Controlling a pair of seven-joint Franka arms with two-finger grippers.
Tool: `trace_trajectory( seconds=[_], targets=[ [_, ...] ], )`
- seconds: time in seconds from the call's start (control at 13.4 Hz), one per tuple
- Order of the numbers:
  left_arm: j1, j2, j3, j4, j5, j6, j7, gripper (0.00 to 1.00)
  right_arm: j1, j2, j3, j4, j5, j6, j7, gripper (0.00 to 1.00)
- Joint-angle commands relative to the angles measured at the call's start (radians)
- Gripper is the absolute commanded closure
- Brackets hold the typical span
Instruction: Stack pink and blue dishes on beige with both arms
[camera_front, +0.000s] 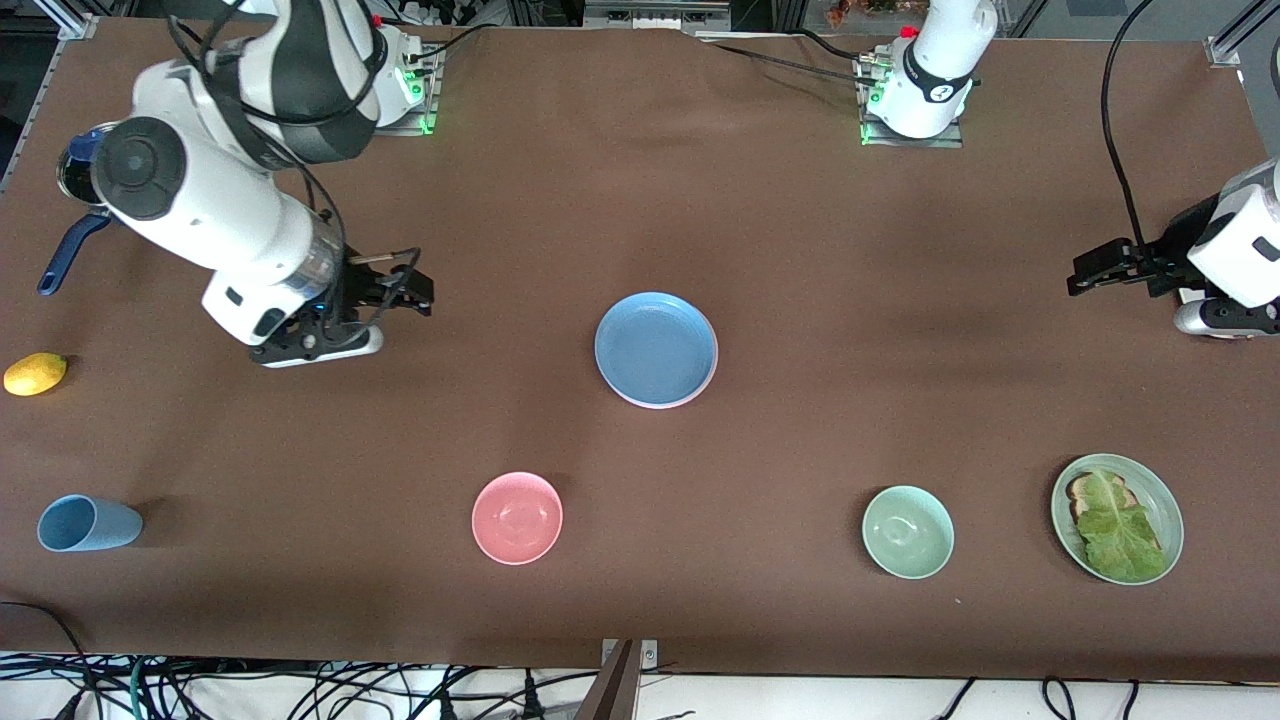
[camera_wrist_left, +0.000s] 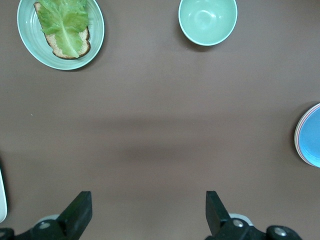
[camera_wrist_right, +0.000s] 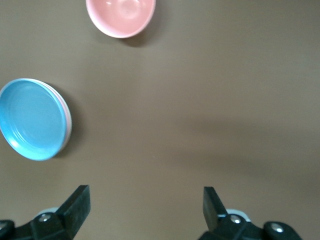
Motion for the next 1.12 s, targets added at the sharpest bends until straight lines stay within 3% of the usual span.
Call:
trace_trajectory(
  seconds=[0.0, 0.3, 0.52, 0.67, 1.04],
  targets=[
    [0.005, 0.011, -0.005, 0.028, 0.025, -0.017, 0.005, 0.0, -0.062, -0.013, 0.029, 0.118, -0.071, -0.142, -0.005, 0.0],
    [0.005, 0.011, -0.005, 0.03, 0.025, -0.016, 0.005, 0.0, -0.359, -0.122, 0.328, 0.158, -0.192, -0.231, 0.022, 0.0],
    [0.005, 0.011, -0.005, 0.03, 0.025, -0.016, 0.006, 0.0, -0.65, -0.222, 0.622, 0.073, -0.27, -0.221, 0.101, 0.0],
    [0.006, 0.011, -0.005, 0.03, 0.025, -0.016, 0.006, 0.0, -0.828, -0.282, 0.77, -0.007, -0.28, -0.175, 0.124, 0.0],
    [0.006, 0.011, -0.005, 0.031, 0.025, -0.016, 0.008, 0.0, -0.909, -0.325, 0.769, -0.06, -0.274, -0.11, 0.104, 0.0]
  ],
)
